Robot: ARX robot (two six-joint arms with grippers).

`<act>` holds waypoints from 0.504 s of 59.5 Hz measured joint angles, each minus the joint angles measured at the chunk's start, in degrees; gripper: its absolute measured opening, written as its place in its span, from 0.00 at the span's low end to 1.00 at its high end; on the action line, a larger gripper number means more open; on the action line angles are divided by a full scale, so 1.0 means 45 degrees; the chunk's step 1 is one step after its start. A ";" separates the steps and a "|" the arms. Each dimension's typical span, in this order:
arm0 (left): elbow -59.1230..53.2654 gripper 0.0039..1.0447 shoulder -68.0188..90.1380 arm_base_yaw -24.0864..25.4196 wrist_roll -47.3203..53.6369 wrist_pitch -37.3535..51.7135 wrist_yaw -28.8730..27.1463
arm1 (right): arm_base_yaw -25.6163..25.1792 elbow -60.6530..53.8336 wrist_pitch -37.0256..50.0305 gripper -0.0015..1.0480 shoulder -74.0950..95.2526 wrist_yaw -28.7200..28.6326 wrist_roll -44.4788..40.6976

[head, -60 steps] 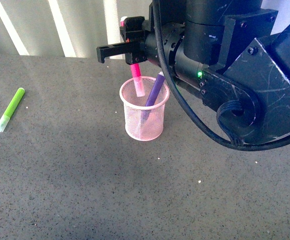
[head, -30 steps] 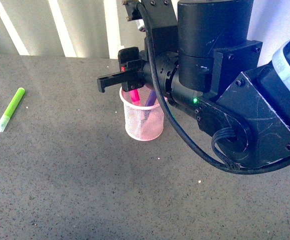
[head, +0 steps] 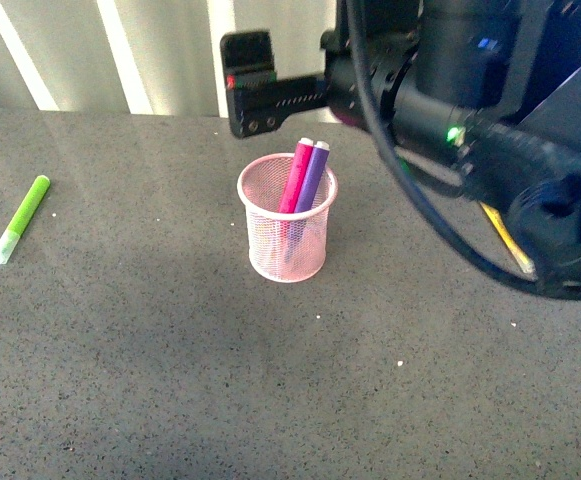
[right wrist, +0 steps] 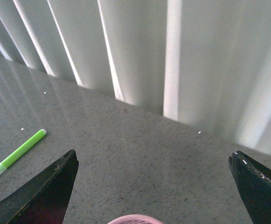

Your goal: Insert purple and pink pens into pink cup

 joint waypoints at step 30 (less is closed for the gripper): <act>0.0000 0.94 0.0000 0.0000 -0.0005 0.0000 -0.0005 | -0.3759 -0.6645 -0.8806 0.93 -1.0010 0.3502 -0.0053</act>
